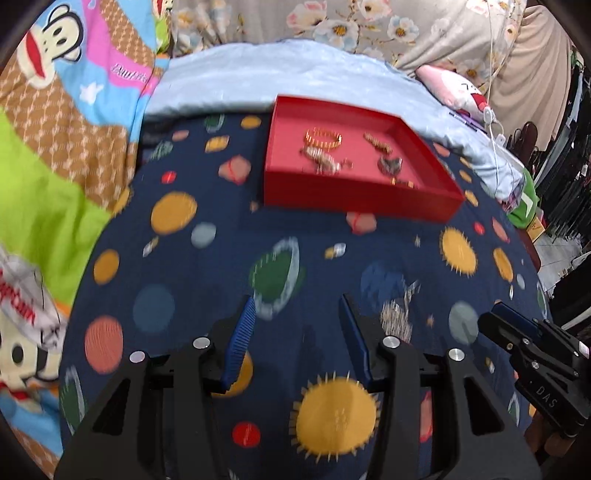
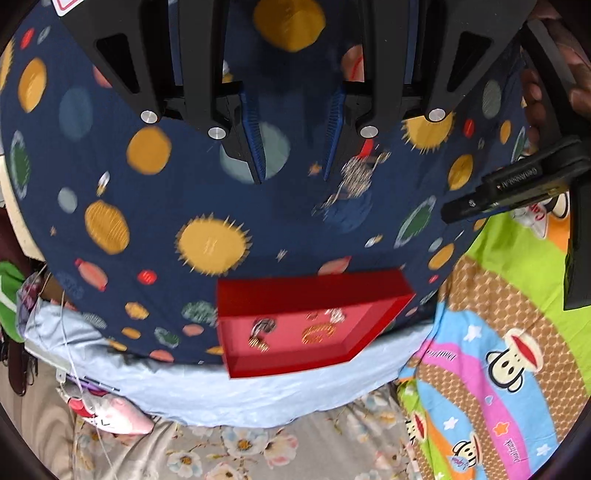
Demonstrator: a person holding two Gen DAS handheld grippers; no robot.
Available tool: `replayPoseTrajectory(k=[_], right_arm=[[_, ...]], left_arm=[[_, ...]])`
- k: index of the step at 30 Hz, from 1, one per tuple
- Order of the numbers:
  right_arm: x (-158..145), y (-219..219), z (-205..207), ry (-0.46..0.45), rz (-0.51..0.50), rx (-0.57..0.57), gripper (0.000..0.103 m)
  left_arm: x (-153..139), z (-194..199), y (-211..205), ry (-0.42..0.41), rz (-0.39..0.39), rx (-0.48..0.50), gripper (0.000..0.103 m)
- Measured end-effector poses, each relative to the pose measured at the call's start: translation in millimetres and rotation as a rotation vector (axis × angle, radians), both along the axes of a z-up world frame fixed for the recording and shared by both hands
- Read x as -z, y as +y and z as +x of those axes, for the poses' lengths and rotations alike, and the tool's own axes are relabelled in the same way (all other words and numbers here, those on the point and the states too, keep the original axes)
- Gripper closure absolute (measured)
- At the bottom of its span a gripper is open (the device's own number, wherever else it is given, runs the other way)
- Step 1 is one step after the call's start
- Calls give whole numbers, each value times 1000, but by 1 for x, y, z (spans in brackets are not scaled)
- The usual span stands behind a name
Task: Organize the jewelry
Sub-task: 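Close the right tool on the silver chain earring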
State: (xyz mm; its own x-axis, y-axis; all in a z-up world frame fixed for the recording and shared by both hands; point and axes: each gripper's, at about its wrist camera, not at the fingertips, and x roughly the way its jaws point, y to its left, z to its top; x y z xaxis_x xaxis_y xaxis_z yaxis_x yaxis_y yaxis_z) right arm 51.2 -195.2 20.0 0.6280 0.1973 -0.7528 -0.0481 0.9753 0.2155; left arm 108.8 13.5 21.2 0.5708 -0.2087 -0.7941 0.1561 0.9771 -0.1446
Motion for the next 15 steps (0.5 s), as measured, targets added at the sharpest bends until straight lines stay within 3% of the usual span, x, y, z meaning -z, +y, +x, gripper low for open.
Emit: replayPoseTrajectory(k=[8,15], right_arm=[[14,33,0,25,11,-61,72],[18,41,26,20,8,-51,72]], left_arm=[[16,-16,9,46,-2,-22,58],[20,-20,9,60,-15,-12,58]])
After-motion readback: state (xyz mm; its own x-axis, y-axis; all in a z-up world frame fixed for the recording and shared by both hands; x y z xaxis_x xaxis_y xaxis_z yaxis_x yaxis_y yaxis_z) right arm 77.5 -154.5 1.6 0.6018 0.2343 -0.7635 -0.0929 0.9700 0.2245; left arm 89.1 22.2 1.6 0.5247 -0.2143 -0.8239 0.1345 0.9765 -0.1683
